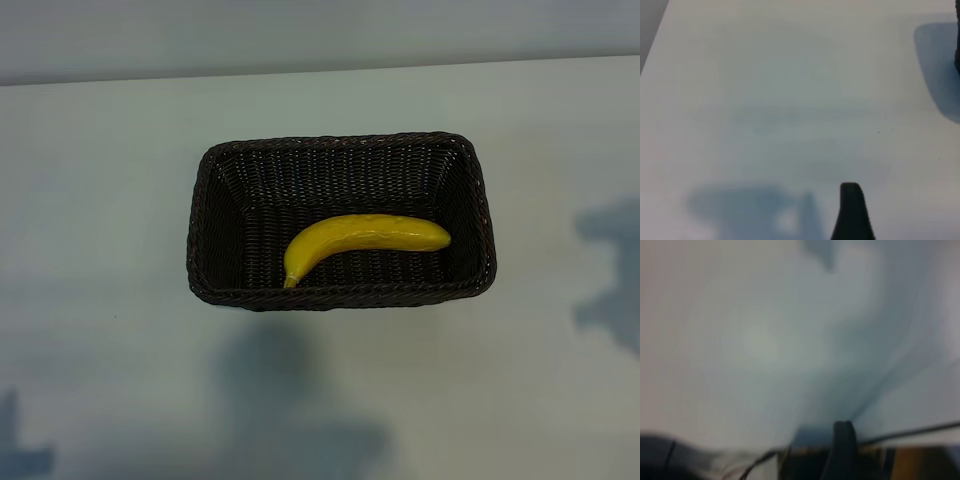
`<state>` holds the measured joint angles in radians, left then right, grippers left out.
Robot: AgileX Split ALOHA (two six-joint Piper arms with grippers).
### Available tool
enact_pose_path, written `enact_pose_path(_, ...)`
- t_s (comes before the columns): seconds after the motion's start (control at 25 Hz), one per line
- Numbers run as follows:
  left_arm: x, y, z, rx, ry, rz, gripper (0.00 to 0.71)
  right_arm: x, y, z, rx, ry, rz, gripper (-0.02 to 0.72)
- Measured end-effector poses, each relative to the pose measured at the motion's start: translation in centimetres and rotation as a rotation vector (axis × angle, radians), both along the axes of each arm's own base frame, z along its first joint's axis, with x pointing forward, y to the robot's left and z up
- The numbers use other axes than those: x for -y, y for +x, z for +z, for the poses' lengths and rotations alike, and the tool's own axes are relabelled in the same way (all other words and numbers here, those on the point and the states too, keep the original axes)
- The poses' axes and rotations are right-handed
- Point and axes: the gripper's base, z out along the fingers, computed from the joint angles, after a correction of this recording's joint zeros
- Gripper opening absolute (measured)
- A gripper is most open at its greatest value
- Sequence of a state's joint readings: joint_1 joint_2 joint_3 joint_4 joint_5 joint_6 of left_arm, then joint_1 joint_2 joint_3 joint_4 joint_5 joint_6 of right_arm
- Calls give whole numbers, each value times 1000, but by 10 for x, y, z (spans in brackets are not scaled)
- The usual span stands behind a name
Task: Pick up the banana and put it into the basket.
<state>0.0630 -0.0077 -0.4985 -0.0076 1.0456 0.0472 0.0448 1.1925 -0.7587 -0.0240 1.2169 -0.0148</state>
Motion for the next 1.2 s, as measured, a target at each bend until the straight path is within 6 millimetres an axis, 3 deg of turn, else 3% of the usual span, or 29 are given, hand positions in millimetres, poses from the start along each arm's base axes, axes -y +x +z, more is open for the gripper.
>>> enact_pose_path(0.16, 0, 0, 0, 0, 0, 0, 539, 0, -41, -26, -43, 20, -17, 570)
enact_pose_path(0.24, 0, 0, 0, 0, 0, 0, 539, 0, -51, -29, -17, 22, -23, 570)
enact_pose_path(0.52, 0, 0, 0, 0, 0, 0, 539, 1, -74, -3, 268, 38, -20, 570)
enact_pose_path(1.2, 0, 0, 0, 0, 2, -1, 539, 5, -145, 25, 823, 66, -17, 516)
